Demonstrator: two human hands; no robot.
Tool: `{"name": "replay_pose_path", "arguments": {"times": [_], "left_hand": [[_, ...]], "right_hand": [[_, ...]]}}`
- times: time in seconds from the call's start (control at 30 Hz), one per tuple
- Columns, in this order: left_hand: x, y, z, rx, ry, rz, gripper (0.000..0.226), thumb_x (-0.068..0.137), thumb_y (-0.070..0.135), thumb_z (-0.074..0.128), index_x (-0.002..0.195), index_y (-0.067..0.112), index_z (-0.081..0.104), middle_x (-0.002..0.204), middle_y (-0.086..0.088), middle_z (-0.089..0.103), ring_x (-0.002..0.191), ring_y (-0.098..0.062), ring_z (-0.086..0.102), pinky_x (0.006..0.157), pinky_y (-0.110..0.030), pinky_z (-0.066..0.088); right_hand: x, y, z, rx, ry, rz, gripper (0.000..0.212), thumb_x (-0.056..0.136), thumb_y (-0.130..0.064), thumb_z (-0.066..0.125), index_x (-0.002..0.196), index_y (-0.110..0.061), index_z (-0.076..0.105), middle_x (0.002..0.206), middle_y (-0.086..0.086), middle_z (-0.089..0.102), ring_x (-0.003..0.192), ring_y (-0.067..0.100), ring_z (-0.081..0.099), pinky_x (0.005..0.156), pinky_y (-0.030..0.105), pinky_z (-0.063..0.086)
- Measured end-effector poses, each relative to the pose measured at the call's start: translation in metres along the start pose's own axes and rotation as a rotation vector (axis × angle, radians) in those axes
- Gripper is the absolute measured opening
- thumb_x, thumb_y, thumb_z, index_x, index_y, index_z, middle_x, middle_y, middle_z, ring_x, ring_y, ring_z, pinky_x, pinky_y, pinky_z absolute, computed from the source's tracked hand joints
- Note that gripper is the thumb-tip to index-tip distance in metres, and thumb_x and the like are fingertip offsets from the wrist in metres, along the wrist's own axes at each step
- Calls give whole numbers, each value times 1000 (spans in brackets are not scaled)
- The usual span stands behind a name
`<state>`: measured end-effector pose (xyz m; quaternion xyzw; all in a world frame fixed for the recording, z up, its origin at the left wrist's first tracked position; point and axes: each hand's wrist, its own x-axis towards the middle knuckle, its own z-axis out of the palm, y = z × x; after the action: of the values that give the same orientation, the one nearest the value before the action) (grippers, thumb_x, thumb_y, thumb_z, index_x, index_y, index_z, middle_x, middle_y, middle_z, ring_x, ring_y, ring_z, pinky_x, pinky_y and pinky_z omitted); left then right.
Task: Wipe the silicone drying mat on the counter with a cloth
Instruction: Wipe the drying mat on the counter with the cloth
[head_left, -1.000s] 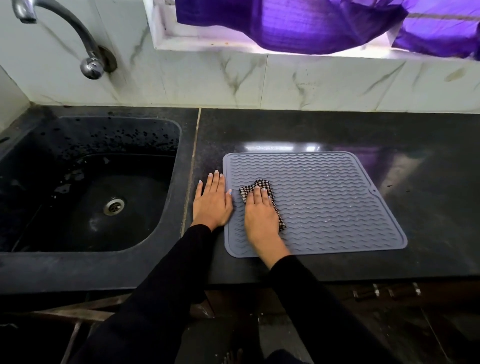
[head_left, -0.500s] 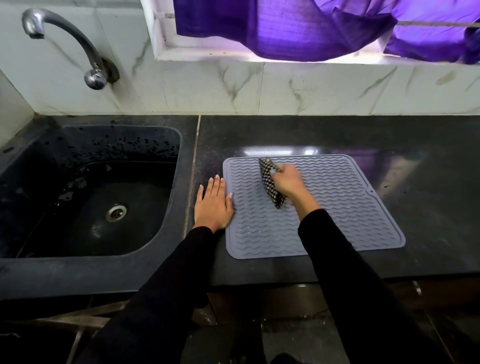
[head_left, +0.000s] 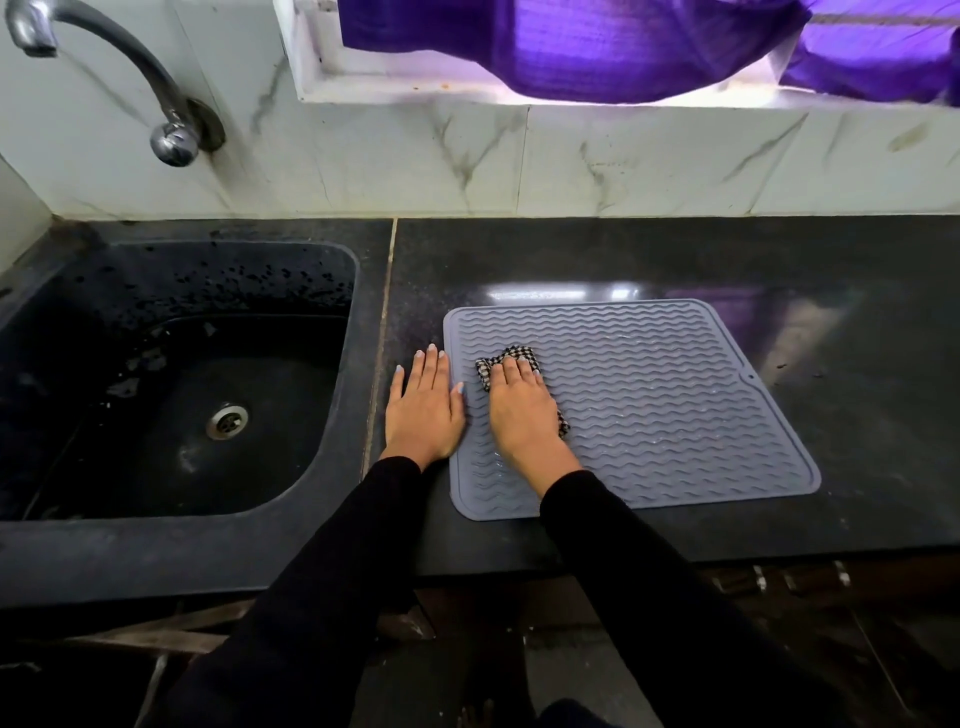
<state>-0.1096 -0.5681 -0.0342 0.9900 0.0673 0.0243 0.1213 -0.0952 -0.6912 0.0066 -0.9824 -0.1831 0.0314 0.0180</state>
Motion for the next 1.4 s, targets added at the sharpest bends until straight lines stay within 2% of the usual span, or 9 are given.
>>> {"name": "replay_pose_path", "arguments": {"times": [0.27, 0.47, 0.63, 0.83, 0.97, 1.07, 1.17, 1.27, 1.4], "left_hand": [[-2, -1, -3, -32, 19, 18, 68, 88, 42, 4, 148, 10, 11, 157, -4, 8, 145, -16, 2, 117, -39, -2], [-2, -1, -2, -46, 30, 9, 68, 88, 42, 5, 148, 11, 13, 157, -3, 9, 145, -15, 3, 117, -38, -3], [0, -1, -1, -14, 9, 1, 56, 98, 36, 13, 148, 11, 10, 158, -3, 6, 145, -15, 1, 117, -37, -4], [0, -1, 0, -20, 12, 4, 62, 93, 41, 7, 148, 11, 11, 158, -3, 7, 145, -15, 1, 117, -38, -4], [-1, -2, -2, -43, 12, 16, 68, 88, 43, 4, 148, 11, 11, 158, -4, 7, 145, -15, 1, 117, -38, -4], [0, -2, -2, -42, 13, 16, 68, 88, 42, 5, 148, 11, 11, 158, -4, 8, 145, -16, 1, 116, -38, -4], [0, -2, -1, -36, 12, 14, 68, 88, 42, 5, 148, 10, 11, 158, -4, 7, 145, -16, 1, 116, -38, -4], [0, -3, -1, -37, 14, 14, 68, 88, 42, 4, 148, 11, 11, 158, -4, 7, 145, -16, 1, 117, -38, -3], [0, -2, 0, -44, 26, 7, 68, 88, 42, 6, 148, 11, 13, 157, -4, 9, 145, -15, 3, 117, -38, -3]], "right_hand": [[26, 52, -49, 923, -3, 260, 19, 95, -16, 45, 87, -14, 63, 87, 11, 63, 87, 24, 59, 75, 29, 44], [16, 19, -37, 428, 64, 148, 34, 92, -6, 41, 123, -8, 54, 118, 22, 60, 112, 36, 56, 91, 38, 45], [6, -1, 4, 145, 41, 30, 52, 97, -8, 29, 147, -2, 14, 156, 15, 12, 145, 26, 11, 118, 35, 10], [10, 17, 0, 271, 77, -13, 52, 94, -18, 45, 144, -13, 30, 152, 4, 31, 139, 21, 31, 112, 31, 24], [21, 41, -18, 683, 29, 130, 28, 89, -15, 56, 116, -17, 63, 105, 7, 68, 96, 24, 62, 84, 30, 46], [28, 60, -38, 1168, 91, 382, 11, 88, -8, 57, 83, -8, 67, 73, 8, 62, 72, 19, 56, 65, 26, 40], [25, 67, -45, 738, 289, 402, 26, 89, -11, 54, 111, -13, 67, 97, 14, 70, 95, 24, 62, 79, 27, 44], [16, 51, -32, 543, 187, 274, 36, 90, -12, 51, 124, -19, 59, 110, 17, 67, 105, 31, 61, 88, 32, 47], [0, 24, 4, 268, 170, 140, 50, 93, 0, 40, 142, -11, 35, 148, 11, 36, 137, 24, 35, 111, 32, 28]]}}
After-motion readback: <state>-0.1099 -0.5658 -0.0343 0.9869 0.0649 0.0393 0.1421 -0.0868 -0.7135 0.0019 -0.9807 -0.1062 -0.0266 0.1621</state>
